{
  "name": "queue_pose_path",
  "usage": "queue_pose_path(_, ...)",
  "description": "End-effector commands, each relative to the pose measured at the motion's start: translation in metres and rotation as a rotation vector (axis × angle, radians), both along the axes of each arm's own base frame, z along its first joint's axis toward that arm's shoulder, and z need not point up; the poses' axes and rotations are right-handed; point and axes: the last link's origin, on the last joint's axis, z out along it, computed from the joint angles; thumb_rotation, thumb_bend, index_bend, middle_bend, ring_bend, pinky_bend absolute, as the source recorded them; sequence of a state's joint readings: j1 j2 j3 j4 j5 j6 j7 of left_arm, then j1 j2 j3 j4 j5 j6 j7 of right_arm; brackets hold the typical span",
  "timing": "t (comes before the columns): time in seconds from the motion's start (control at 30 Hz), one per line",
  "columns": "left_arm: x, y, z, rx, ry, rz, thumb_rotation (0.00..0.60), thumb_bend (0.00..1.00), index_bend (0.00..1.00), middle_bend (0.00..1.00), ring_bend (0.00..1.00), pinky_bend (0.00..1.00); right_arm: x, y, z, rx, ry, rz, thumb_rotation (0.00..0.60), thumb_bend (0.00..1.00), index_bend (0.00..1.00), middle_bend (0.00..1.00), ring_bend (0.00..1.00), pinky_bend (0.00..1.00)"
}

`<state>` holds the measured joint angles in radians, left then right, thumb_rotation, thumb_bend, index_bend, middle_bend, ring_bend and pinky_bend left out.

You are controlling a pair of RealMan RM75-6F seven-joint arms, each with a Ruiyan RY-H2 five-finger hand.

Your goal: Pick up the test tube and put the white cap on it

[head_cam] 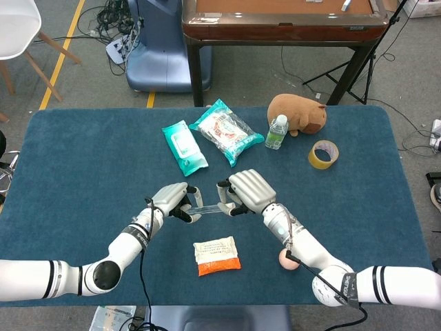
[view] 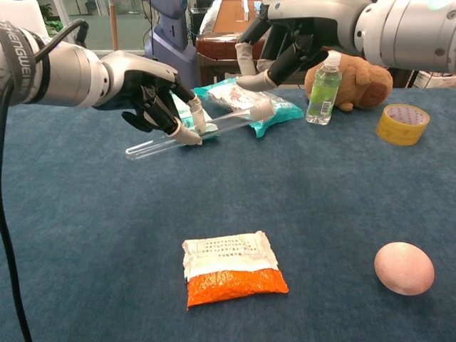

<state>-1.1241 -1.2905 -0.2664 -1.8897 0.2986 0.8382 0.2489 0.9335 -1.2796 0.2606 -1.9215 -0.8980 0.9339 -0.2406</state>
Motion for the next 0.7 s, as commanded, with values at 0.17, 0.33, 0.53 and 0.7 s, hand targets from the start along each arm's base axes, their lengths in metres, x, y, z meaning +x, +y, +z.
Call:
queue_pose_path(0.17, -0.003, 0.0, 0.001, 0.005, 0.01, -0.002, 0.6, 0.29, 0.62, 1.0, 0.94, 1.0, 0.0, 0.0, 0.0, -0.008, 0.0, 0.001, 0.6, 0.44, 0.63, 0.95, 1.0, 1.0)
queue_pose_path(0.33, -0.011, 0.001, 0.0, 0.028, 0.055, -0.024, 0.6, 0.29, 0.62, 1.0, 0.94, 1.0, -0.004, -0.001, 0.008, -0.027, -0.008, -0.003, 0.6, 0.41, 0.55, 0.95, 1.0, 1.0)
queue_pose_path(0.53, -0.031, 0.003, -0.007, 0.088, 0.174, -0.068, 0.6, 0.29, 0.62, 1.0, 0.94, 1.0, -0.018, -0.001, 0.033, -0.088, -0.001, -0.019, 0.6, 0.39, 0.52, 0.95, 1.0, 1.0)
queue_pose_path(0.7, -0.047, 0.006, -0.019, 0.149, 0.289, -0.12, 0.6, 0.29, 0.62, 1.0, 0.94, 1.0, -0.037, 0.002, 0.055, -0.143, 0.032, -0.047, 0.6, 0.39, 0.51, 0.95, 1.0, 1.0)
